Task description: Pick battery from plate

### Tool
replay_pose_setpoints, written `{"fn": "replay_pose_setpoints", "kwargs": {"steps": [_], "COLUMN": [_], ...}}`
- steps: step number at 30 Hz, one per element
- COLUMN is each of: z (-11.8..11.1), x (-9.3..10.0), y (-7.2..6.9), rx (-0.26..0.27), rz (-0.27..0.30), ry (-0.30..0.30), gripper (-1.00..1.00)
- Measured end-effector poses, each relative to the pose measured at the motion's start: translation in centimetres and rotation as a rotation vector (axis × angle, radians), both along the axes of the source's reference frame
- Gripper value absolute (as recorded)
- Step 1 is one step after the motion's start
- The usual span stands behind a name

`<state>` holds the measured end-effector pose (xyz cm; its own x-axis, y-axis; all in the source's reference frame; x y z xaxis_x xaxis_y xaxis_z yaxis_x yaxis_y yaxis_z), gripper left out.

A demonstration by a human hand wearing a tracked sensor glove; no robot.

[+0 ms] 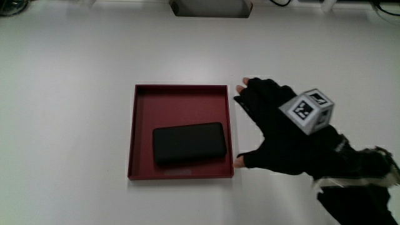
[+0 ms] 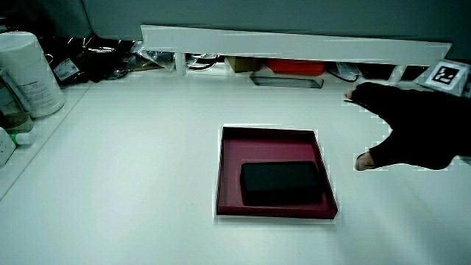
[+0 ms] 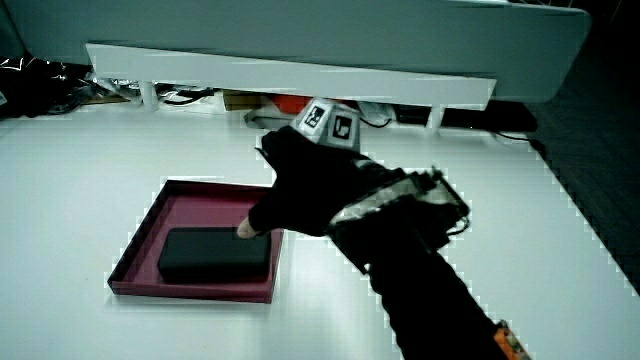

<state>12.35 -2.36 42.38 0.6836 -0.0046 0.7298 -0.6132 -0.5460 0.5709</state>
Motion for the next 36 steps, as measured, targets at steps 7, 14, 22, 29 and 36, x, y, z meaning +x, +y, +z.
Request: {"fn": "replay_pose_setpoints", "kwargs": {"steps": [7,14,22,29,36], "z": [4.2,5.8,9.3,11.5,12.2], "x": [-4.2,-6.8,-8.3,-9.1,-9.5], "y": [0.0,0.1,0.4,0.8,0.9], "rx": [0.102,0.149,0.072,0.010,-0.004], "rz": [-0.139,-0.166,-0.169,-0.187,-0.190], "ry": [0.129,0.236,0.268,0.290,0.303], "gripper": [0.00,0.00,0.00,0.00,0.00]}}
